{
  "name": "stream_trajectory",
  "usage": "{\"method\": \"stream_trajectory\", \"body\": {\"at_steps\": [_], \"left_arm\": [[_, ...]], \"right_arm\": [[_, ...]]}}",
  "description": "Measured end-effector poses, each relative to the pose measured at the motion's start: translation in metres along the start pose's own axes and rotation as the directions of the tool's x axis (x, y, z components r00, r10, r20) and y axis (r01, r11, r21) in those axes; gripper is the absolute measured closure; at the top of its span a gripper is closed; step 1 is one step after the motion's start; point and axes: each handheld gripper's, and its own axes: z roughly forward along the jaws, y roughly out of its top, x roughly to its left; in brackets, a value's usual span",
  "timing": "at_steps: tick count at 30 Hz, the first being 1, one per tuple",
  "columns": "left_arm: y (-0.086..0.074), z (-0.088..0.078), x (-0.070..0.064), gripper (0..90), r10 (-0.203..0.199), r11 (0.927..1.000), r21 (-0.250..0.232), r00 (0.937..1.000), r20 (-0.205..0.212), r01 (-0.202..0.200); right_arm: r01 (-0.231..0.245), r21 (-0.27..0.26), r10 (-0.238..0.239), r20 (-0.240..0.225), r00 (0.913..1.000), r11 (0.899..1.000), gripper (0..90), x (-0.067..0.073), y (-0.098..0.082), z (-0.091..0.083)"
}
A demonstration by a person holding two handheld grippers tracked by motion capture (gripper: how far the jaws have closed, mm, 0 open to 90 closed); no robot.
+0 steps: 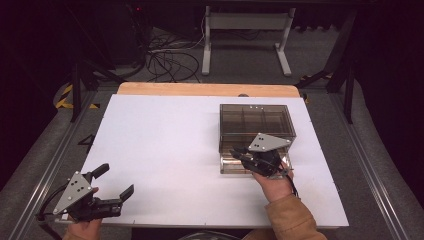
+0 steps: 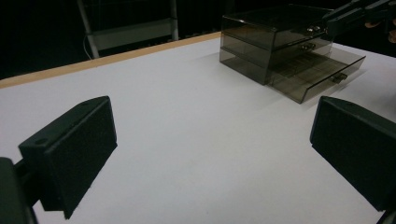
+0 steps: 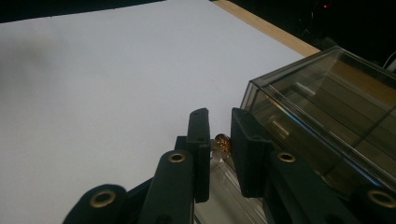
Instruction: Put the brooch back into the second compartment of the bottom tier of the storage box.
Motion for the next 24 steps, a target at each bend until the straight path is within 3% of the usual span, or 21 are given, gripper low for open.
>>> {"method": "stream_trajectory", "body": {"at_steps": [24], "left_arm": [[0.000,0.001,0.000,1.3,-0.002,1.0000,0.001,1.0000,0.002,0.002]], "right_arm": [[-0.046,0.046,0.043,0.063,0.9970,0.998,78.3,-0.022,-0.023,-0.011]]}}
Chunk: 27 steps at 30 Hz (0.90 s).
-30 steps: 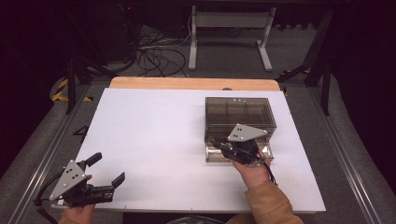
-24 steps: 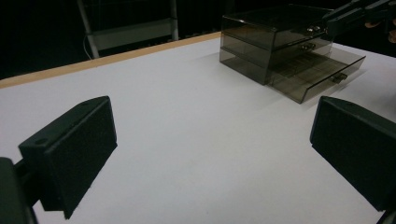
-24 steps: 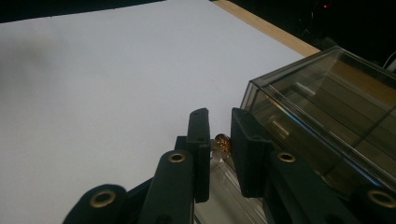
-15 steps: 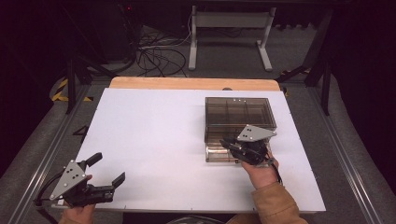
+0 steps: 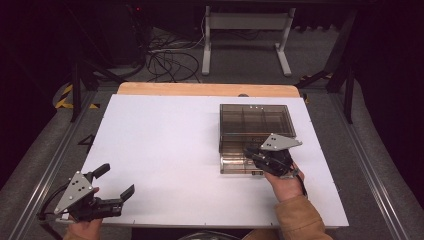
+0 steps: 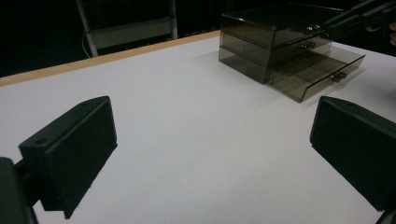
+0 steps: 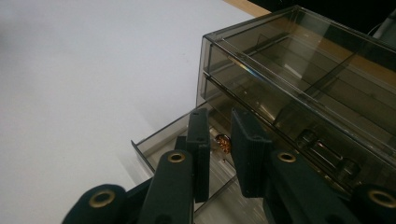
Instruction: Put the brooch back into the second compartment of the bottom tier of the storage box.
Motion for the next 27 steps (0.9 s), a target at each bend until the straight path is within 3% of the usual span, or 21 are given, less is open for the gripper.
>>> {"method": "stream_trajectory", "body": {"at_steps": [17,27], "left_arm": [[0.000,0.000,0.000,1.5,0.000,1.0000,0.003,1.0000,0.001,0.000],[0.000,0.000,0.000,1.6,-0.001,1.0000,0.002,1.0000,0.002,0.001]], "right_arm": [[0.010,0.103,-0.014,0.036,0.9993,0.995,77.9,-0.006,-0.012,0.007],[-0.023,0.141,0.017,0.041,0.9990,0.990,77.9,-0.015,-0.023,0.013]]}}
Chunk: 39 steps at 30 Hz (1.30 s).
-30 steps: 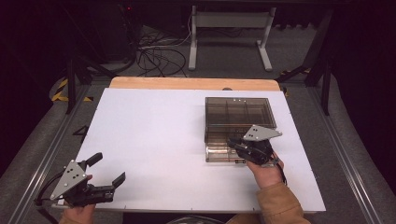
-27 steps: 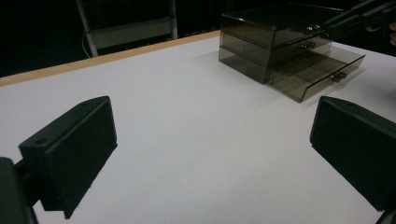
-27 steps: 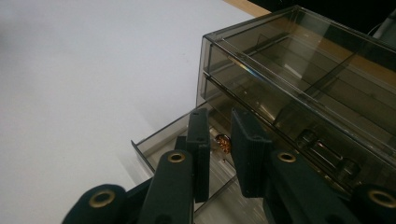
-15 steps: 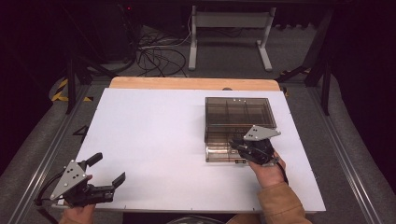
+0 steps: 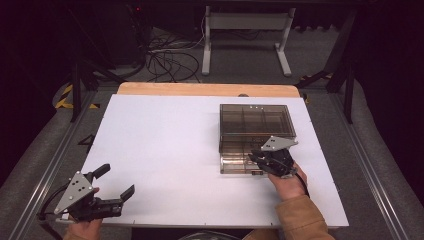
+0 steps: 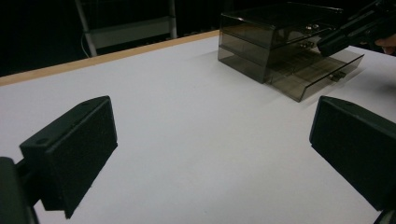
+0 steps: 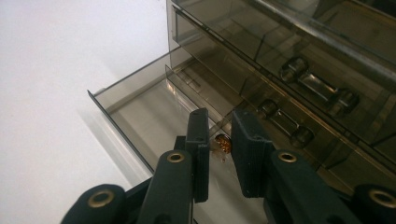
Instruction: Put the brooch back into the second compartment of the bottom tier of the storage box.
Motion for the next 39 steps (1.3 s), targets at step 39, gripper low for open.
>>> {"method": "stream_trajectory", "body": {"at_steps": [39], "left_arm": [[0.000,0.001,0.000,1.6,0.002,0.9999,0.010,1.0000,0.007,-0.002]], "right_arm": [[-0.007,0.128,0.008,-0.003,1.0000,0.992,77.9,-0.006,-0.009,0.016]]}}
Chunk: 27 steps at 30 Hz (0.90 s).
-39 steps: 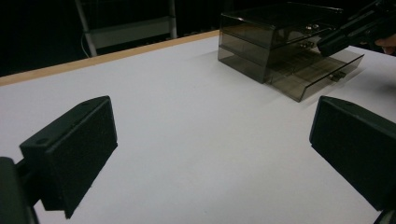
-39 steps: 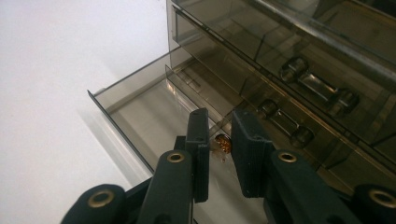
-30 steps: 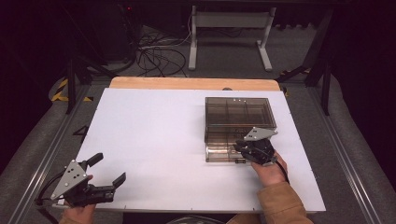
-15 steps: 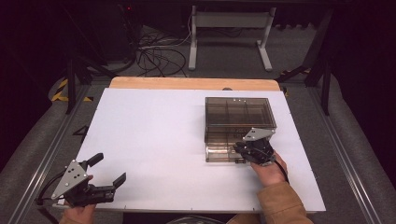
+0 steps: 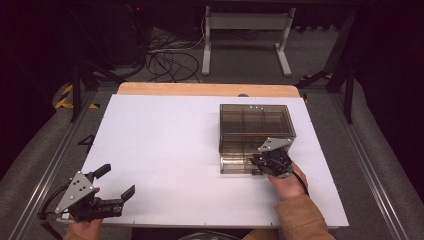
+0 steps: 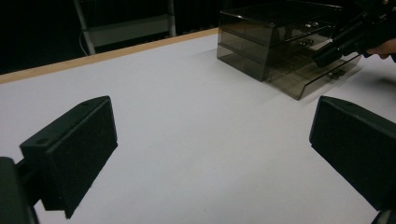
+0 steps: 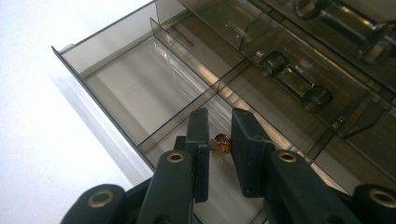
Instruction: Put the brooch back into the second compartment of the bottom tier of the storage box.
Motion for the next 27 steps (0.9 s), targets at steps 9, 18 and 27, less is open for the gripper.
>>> {"method": "stream_trajectory", "body": {"at_steps": [9,18,27], "left_arm": [[0.000,0.000,0.000,1.6,0.000,1.0000,0.000,1.0000,0.000,0.000],[0.000,0.000,0.000,1.6,0.000,1.0000,0.001,1.0000,-0.002,0.000],[0.000,0.001,0.000,1.6,0.001,1.0000,0.002,1.0000,-0.001,-0.001]], "right_arm": [[0.001,0.016,-0.001,-0.002,1.0000,1.000,77.4,0.001,0.000,0.002],[0.001,0.000,-0.001,0.000,1.0000,1.000,70.2,0.001,0.001,0.001],[0.004,-0.076,-0.006,-0.024,0.9997,0.997,61.3,0.005,0.009,-0.014]]}}
